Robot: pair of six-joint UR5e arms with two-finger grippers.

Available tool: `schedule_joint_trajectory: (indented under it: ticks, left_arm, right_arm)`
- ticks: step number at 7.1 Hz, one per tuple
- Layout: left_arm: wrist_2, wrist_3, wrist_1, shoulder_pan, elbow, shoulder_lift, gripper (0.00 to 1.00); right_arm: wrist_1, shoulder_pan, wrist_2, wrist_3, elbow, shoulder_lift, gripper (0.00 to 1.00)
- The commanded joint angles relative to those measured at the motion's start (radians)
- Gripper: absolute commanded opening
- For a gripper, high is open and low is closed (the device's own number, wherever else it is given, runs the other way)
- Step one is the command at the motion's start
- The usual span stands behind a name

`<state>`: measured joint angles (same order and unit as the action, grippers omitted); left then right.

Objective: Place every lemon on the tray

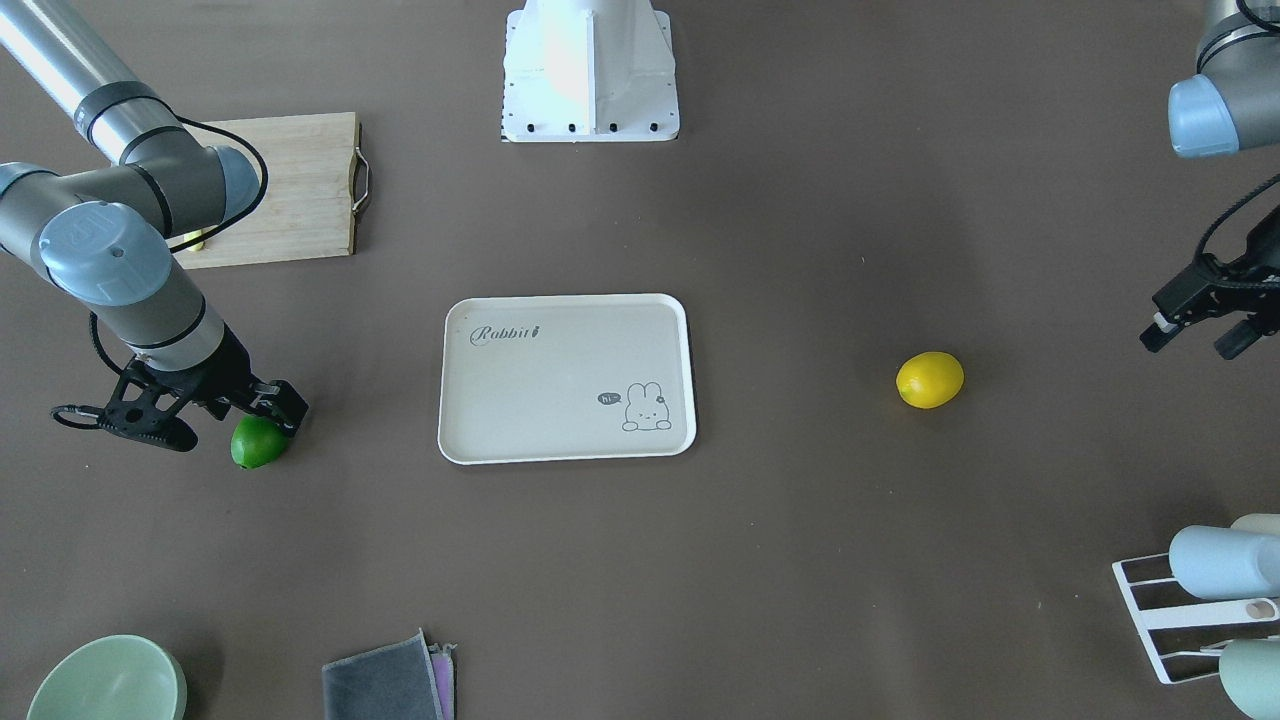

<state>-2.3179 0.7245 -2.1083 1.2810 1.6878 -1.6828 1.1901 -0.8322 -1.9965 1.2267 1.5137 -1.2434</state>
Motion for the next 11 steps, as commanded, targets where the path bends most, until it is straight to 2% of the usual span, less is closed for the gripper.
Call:
schedule_joint_trajectory:
  ticks: [1,2,3,4,6,7,8,9,10,11]
  left_arm:
    - [0.0,0.0,-0.002,0.0,-0.005,0.0,0.98]
    - [0.0,0.0,-0.002,0.0,-0.005,0.0,0.98]
    - [0.0,0.001,-0.002,0.0,-0.005,-0.001,0.98]
    - [0.0,0.0,-0.002,0.0,-0.005,-0.001,0.98]
    - [0.0,-0.002,-0.002,-0.009,-0.005,-0.003,0.98]
    - [0.03,0.006,-0.002,-0.043,-0.003,-0.017,0.98]
    - [0.108,-0.013,-0.002,-0.092,0.0,-0.038,0.98]
    - [0.124,0.009,0.007,-0.177,-0.005,-0.081,0.98]
    - [0.136,0.039,0.004,-0.205,-0.005,-0.087,0.98]
    - [0.144,-0.047,0.002,-0.209,-0.007,-0.087,0.98]
  right_arm:
    - [-0.003,0.001,0.004,0.002,-0.019,0.022,0.7]
    - [-0.003,0.001,0.005,0.004,-0.038,0.039,0.61]
    - [-0.003,-0.007,0.004,0.004,-0.04,0.047,0.26]
    - [-0.003,-0.031,-0.002,0.005,-0.037,0.065,0.0]
    - [0.005,-0.06,-0.042,0.002,-0.018,0.106,0.0]
    - [0.006,-0.061,-0.042,0.004,-0.018,0.117,0.0]
    - [0.003,-0.061,-0.039,-0.001,-0.017,0.127,0.0]
    - [0.006,-0.061,-0.039,0.005,-0.017,0.154,0.0]
    - [0.006,-0.061,-0.038,0.005,-0.007,0.162,0.0]
    - [0.006,-0.067,-0.039,-0.002,-0.001,0.162,0.0]
